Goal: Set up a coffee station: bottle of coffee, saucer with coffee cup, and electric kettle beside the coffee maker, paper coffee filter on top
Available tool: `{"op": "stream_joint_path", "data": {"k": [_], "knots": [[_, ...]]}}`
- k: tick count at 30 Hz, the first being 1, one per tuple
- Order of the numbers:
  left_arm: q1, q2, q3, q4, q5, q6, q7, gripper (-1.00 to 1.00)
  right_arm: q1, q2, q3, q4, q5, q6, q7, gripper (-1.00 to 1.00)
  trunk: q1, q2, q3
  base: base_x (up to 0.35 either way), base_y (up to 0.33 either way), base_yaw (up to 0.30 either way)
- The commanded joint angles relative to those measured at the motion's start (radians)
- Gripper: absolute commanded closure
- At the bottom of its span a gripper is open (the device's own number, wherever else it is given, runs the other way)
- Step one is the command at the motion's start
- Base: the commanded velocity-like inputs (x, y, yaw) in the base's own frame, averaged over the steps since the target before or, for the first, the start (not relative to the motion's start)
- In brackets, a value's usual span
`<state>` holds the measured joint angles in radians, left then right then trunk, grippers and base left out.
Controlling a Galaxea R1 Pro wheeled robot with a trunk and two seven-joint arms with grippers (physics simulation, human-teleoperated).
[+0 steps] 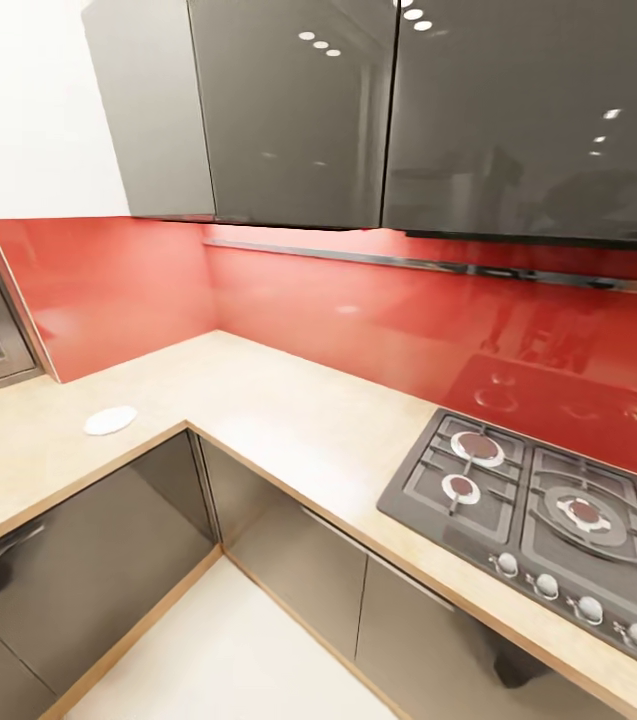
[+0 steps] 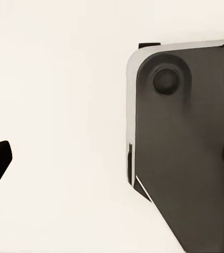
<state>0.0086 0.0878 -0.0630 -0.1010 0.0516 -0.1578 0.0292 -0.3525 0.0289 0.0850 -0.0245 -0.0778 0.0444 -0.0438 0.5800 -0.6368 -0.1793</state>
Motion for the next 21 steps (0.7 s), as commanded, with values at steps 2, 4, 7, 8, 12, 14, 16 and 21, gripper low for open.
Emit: {"op": "stream_joint_path", "data": {"k": [2,4,7,8,12,14,16,21], "knots": [[0.001,-0.002,-0.007,-0.002,0.005,-0.002,0.003,-1.0,0.0,0.0,0.009,-0.002,-0.008,0.005,-0.004,-1.0,0.0,-0.001,-0.001,0.0,0.0,0.279],[0.001,-0.004,-0.006,-0.002,0.007,-0.001,0.003,-1.0,0.0,0.0,0.009,-0.002,-0.008,0.005,-0.004,-1.0,0.0,-0.001,-0.001,0.0,0.0,0.279],[0.001,-0.005,-0.007,-0.002,0.007,0.0,0.003,-1.0,0.0,0.0,0.009,-0.002,-0.008,0.005,-0.004,-1.0,0.0,-0.001,-0.001,0.013,0.0,0.279],[0.001,-0.005,-0.007,-0.002,0.007,0.0,0.003,-1.0,0.0,0.0,0.009,-0.002,-0.008,0.005,-0.004,-1.0,0.0,-0.001,-0.001,0.047,0.0,0.279],[0.001,-0.004,-0.006,-0.002,0.006,-0.001,0.002,-1.0,0.0,0.0,0.009,-0.002,-0.008,0.005,-0.004,-1.0,0.0,-0.001,-0.001,0.138,-0.062,0.279],[0.001,-0.004,-0.006,-0.002,0.007,-0.001,0.002,-1.0,0.0,0.0,0.009,-0.002,-0.008,0.005,-0.004,-1.0,0.0,-0.001,-0.001,0.205,-0.134,0.279],[0.001,-0.003,-0.005,-0.002,0.008,-0.002,0.002,-1.0,0.0,0.0,0.009,-0.002,-0.008,0.005,-0.004,-1.0,0.0,-0.001,-0.001,0.148,-0.084,0.279],[0.001,-0.003,-0.004,-0.002,0.009,-0.001,0.003,-1.0,0.0,0.0,0.009,-0.002,-0.008,0.005,-0.003,-1.0,0.0,-0.001,-0.001,0.044,-0.025,0.279]]}}
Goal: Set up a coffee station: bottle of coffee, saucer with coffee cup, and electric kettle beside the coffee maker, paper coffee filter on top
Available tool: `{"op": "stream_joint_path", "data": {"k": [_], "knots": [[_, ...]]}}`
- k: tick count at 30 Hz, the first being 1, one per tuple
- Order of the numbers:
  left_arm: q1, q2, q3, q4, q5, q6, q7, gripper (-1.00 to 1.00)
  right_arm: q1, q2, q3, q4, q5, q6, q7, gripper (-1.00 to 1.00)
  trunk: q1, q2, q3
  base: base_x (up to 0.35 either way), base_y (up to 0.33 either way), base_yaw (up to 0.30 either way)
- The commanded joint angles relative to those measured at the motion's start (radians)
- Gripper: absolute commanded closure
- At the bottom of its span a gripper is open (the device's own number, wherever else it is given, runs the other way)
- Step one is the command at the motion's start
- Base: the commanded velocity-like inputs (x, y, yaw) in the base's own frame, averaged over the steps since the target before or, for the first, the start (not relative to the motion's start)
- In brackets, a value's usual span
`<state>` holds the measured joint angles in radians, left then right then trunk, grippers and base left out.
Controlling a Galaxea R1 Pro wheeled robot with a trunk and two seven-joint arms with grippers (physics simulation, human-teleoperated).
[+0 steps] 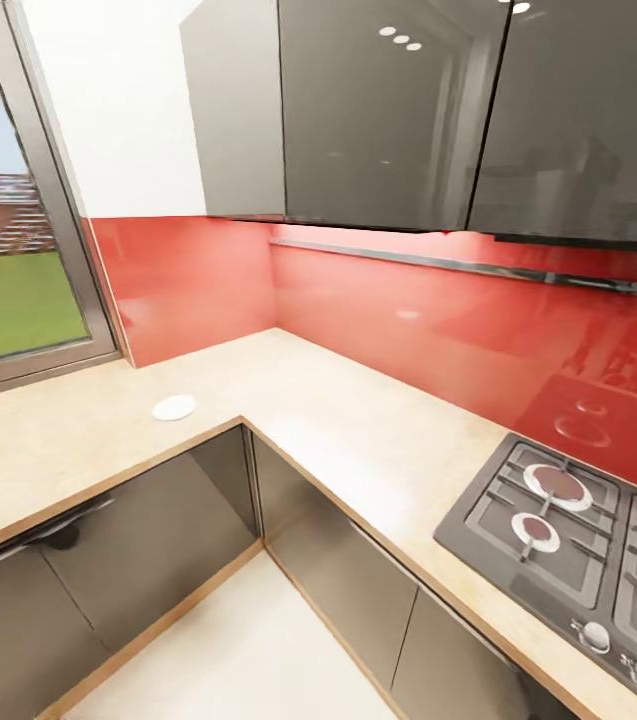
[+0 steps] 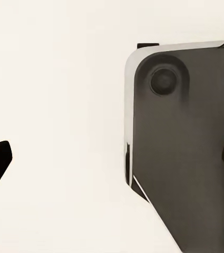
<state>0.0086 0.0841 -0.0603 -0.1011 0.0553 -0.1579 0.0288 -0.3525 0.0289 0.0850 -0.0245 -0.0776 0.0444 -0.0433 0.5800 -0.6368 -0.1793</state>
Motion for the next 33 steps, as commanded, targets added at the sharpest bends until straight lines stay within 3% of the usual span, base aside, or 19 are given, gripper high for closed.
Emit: {"op": "stream_joint_path", "data": {"k": [1,33], "knots": [[0.001,0.0,-0.006,-0.002,0.006,-0.001,0.003,-1.0,0.0,0.0,0.009,-0.002,-0.008,0.005,-0.004,-1.0,0.0,-0.001,-0.001,0.011,-0.006,0.279],[0.001,0.001,-0.006,-0.002,0.006,-0.002,0.003,-1.0,0.0,-0.001,0.009,-0.002,-0.008,0.005,-0.003,-1.0,0.0,-0.001,-0.001,0.001,0.0,0.279]]}}
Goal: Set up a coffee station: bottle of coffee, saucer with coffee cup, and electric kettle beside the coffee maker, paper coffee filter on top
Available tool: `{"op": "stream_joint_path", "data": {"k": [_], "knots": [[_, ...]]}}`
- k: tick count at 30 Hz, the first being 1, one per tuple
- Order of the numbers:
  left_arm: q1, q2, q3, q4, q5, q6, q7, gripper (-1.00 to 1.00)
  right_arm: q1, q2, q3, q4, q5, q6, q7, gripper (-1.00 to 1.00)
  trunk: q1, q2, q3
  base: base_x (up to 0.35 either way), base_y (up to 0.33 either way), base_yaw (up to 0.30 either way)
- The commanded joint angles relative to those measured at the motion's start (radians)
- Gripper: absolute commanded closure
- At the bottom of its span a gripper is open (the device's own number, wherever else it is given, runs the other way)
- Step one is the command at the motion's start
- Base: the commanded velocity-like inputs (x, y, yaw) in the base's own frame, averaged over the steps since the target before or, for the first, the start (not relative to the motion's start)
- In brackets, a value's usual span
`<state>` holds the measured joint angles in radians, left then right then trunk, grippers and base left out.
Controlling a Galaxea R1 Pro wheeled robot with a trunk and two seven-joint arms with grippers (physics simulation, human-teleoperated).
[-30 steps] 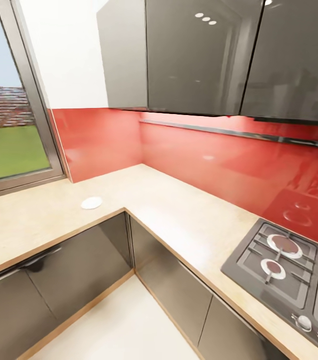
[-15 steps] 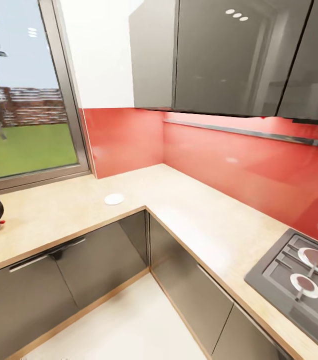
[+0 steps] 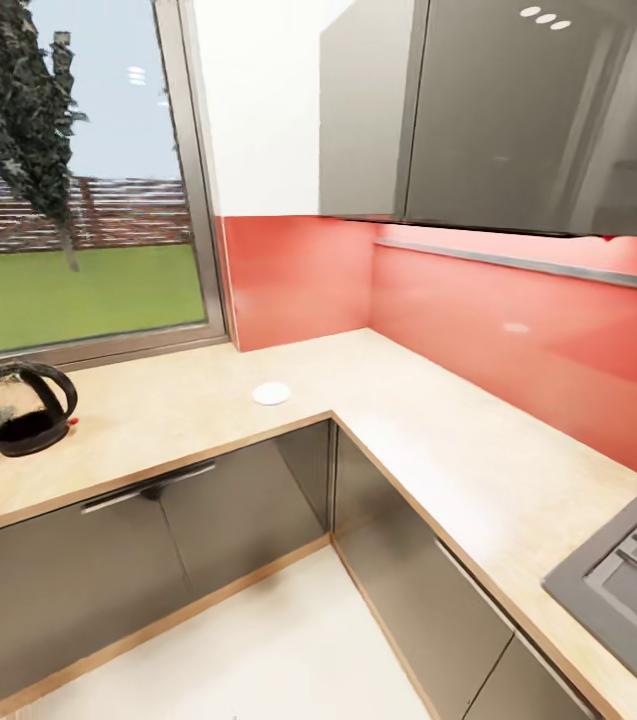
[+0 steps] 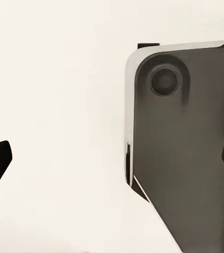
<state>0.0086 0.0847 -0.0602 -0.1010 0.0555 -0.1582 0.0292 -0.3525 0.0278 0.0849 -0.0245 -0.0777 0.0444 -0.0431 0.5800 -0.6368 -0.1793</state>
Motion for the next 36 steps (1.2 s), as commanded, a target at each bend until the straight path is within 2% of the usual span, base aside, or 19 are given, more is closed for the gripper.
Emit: {"op": "stream_joint_path", "data": {"k": [1,36], "knots": [[0.001,0.0,-0.007,-0.002,0.006,-0.001,0.003,-1.0,0.0,0.0,0.009,-0.002,-0.008,0.005,-0.004,-1.0,0.0,-0.001,-0.001,0.0,0.0,0.279],[0.001,0.001,-0.015,0.0,-0.001,-0.001,0.0,-1.0,0.003,0.002,0.009,-0.003,-0.008,0.005,-0.004,-1.0,0.0,-0.001,-0.012,0.0,0.0,0.277]]}}
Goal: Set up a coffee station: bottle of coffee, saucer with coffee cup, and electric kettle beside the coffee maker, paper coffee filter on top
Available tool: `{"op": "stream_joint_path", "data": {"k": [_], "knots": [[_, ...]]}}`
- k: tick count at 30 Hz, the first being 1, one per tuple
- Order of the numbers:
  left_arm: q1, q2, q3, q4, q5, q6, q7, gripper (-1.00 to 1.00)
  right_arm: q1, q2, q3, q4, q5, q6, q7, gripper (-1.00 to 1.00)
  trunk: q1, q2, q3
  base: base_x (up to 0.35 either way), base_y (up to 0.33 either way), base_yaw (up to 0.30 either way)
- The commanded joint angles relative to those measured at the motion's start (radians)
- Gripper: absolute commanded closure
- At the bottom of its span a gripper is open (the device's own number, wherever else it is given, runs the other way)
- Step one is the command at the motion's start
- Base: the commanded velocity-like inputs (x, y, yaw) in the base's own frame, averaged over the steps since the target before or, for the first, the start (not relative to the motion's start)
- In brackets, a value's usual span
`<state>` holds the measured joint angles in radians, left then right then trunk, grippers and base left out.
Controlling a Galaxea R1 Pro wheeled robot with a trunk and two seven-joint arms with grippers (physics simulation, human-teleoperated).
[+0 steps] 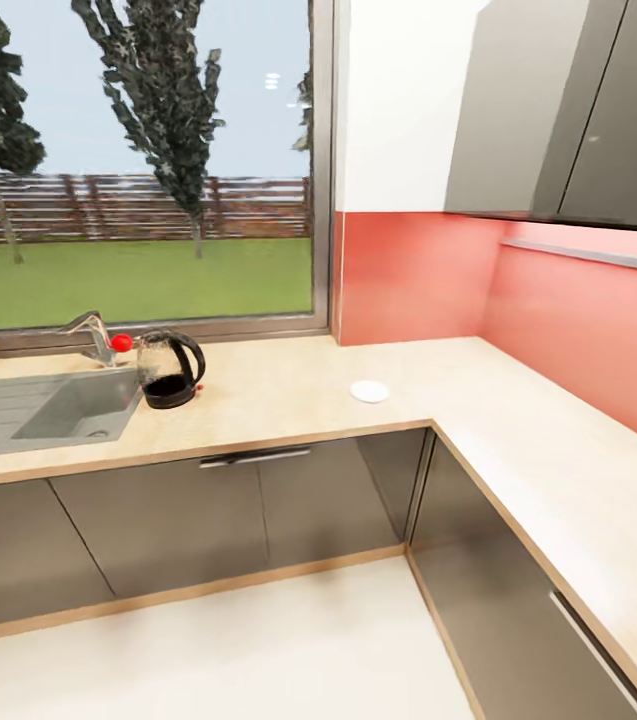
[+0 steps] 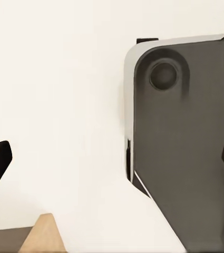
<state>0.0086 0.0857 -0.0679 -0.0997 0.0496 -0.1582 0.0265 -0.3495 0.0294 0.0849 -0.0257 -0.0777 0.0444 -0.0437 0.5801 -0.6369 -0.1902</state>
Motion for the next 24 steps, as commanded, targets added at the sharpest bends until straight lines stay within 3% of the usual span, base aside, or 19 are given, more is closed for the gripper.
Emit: {"op": "stream_joint_path", "data": {"k": [1,6,19,23,24], "knots": [[0.001,0.001,-0.009,-0.002,0.005,0.001,0.003,-1.0,0.0,0.0,0.009,-0.001,-0.008,0.005,-0.004,-1.0,0.0,-0.001,-0.002,0.0,0.0,0.25],[0.001,0.012,-0.006,-0.002,0.004,0.006,0.003,-1.0,0.0,0.0,0.008,0.0,-0.007,0.005,-0.004,-1.0,0.0,-0.001,-0.004,0.0,0.0,0.142],[0.0,0.011,-0.006,-0.004,0.006,-0.002,0.003,-1.0,0.0,-0.003,0.009,-0.003,-0.008,0.004,-0.001,-1.0,0.0,-0.001,-0.004,0.0,0.0,0.006],[-0.004,0.003,-0.007,-0.021,0.01,-0.006,0.003,-1.0,0.0,-0.008,0.01,-0.003,-0.007,0.004,0.004,-1.0,0.0,-0.001,-0.004,0.0,0.0,-0.037],[-0.006,-0.004,-0.008,-0.081,0.01,-0.008,0.002,-1.0,0.0,-0.009,0.009,-0.003,-0.008,0.005,0.003,-1.0,0.0,-0.001,-0.004,0.0,0.0,-0.024]]}}
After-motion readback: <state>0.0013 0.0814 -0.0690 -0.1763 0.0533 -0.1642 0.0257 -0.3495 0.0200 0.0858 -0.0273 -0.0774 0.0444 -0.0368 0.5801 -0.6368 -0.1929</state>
